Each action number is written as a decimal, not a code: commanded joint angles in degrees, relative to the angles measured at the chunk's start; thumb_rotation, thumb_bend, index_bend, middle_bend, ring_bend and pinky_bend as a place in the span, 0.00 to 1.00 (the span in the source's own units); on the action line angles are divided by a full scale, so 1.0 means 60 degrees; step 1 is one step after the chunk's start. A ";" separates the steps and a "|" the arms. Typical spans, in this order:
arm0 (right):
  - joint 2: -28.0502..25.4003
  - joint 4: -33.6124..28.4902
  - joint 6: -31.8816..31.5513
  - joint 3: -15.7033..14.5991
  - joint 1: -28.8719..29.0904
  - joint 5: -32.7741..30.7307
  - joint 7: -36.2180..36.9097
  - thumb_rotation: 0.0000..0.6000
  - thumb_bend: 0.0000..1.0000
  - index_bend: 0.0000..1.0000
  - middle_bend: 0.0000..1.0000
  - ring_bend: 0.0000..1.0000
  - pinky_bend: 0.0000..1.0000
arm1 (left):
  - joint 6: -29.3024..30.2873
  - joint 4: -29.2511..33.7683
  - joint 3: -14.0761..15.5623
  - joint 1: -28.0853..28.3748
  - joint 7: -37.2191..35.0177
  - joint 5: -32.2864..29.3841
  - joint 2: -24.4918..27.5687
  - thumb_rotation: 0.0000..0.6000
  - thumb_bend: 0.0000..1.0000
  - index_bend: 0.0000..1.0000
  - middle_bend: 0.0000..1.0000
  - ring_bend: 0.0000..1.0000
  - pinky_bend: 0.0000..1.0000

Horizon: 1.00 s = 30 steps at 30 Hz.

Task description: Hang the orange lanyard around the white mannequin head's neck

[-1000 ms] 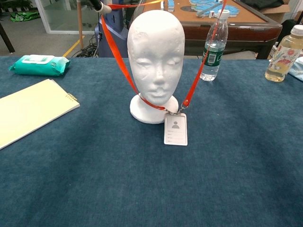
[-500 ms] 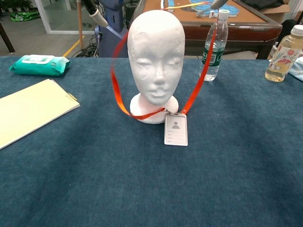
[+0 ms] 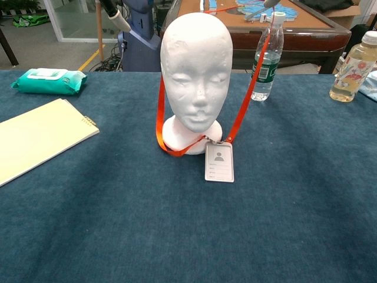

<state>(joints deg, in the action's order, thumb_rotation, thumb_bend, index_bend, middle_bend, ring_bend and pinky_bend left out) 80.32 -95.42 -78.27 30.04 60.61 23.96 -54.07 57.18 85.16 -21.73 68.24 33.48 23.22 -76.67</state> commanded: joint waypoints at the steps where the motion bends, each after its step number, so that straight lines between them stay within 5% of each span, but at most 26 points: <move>1: -0.0151 -0.0127 0.0305 0.0007 0.0074 -0.0383 -0.0177 1.00 0.00 0.06 0.09 0.02 0.08 | 0.0036 0.0014 0.0053 0.0029 0.0097 -0.0019 -0.0032 1.00 0.00 0.00 0.00 0.00 0.03; 17: -0.1453 -0.0540 0.3167 0.0628 0.0171 -0.3993 0.0418 1.00 0.00 0.00 0.02 0.00 0.05 | 0.0159 -0.0112 0.0253 0.0046 0.0416 0.0080 -0.0023 1.00 0.00 0.00 0.00 0.00 0.00; 30: -0.2289 -0.1086 0.3785 0.0189 0.0136 -0.3435 0.1666 1.00 0.00 0.00 0.02 0.00 0.05 | 0.0374 -0.0094 -0.0006 -0.0208 -0.0042 0.0526 0.0170 1.00 0.00 0.00 0.00 0.00 0.00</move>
<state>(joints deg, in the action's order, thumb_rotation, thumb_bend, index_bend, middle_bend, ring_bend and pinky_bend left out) 67.25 -101.10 -55.70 31.75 61.64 2.09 -44.94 59.36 84.48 -21.69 67.14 33.36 26.25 -75.79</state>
